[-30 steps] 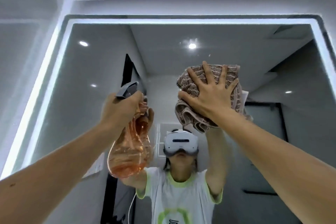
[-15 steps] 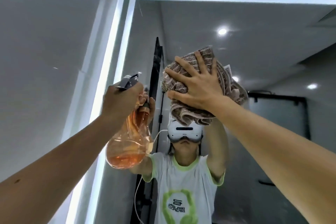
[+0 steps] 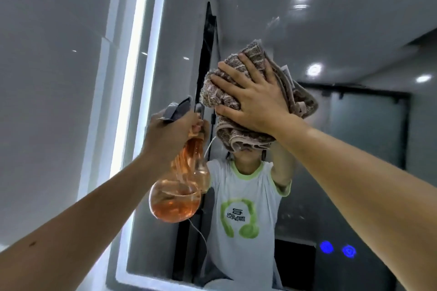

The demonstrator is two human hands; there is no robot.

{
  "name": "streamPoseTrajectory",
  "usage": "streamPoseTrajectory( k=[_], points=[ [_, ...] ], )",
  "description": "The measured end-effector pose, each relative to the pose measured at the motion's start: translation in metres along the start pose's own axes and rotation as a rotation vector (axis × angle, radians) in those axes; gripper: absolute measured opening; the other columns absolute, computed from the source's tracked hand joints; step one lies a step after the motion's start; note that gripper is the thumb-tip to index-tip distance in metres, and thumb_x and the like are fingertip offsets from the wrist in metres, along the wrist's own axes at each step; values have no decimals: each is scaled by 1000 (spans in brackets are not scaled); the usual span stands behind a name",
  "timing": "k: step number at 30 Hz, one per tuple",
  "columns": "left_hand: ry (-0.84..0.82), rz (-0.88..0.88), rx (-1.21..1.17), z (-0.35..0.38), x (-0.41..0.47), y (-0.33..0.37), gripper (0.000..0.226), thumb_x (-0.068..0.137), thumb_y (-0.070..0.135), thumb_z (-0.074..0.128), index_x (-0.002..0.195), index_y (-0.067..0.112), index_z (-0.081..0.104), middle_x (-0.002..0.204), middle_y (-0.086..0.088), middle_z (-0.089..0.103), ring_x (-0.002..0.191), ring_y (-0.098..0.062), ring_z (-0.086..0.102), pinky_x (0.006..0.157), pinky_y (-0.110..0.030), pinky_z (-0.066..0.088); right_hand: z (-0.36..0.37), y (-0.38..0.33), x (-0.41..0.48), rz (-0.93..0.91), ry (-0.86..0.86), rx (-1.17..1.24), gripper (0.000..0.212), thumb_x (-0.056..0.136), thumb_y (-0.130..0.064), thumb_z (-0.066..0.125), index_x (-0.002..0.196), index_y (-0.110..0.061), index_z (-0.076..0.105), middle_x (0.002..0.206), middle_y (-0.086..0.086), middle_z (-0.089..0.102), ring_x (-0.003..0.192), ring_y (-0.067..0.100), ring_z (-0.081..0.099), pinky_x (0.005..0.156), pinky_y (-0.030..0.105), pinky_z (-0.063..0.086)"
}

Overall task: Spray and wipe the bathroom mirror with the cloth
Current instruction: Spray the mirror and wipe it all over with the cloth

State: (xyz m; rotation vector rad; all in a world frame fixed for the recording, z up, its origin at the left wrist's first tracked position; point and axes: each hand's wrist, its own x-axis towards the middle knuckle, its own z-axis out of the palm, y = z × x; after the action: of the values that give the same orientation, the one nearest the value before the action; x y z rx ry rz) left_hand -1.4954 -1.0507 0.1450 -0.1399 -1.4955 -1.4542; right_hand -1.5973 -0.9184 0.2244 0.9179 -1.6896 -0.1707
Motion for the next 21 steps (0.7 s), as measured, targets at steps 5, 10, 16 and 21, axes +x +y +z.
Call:
streamPoseTrajectory(
  k=[5,10,16,21],
  points=[
    [6,-21,43,36,-25,-5,15,80,16,65,65,20,62,62,2,62,66,-15,59,59,-26,47,2,23,-35,62,24,16,59,91,-58,24,145,-37,8,156,-13,4,143,18,-9,110,44,-16],
    [-107,-27,69,102,-45,11,7,71,29,68,68,22,69,89,-15,74,88,-35,70,88,-55,54,-4,77,-88,176,31,4,57,93,-55,20,145,-37,3,156,-13,0,142,17,-11,110,42,-17],
    [-101,-37,-25,197,-90,24,33,81,6,59,56,25,68,56,10,69,62,-5,67,68,-26,56,-12,157,-180,314,-2,24,58,93,-56,18,143,-38,-6,155,-14,-5,141,14,-17,109,40,-18],
    [-137,-11,-30,261,-115,28,23,55,35,63,72,21,70,83,-17,69,82,-33,66,86,-52,51,-15,211,-245,398,19,71,59,83,-61,4,135,-41,-13,144,-21,-17,133,5,-23,111,42,-14]
  ],
)
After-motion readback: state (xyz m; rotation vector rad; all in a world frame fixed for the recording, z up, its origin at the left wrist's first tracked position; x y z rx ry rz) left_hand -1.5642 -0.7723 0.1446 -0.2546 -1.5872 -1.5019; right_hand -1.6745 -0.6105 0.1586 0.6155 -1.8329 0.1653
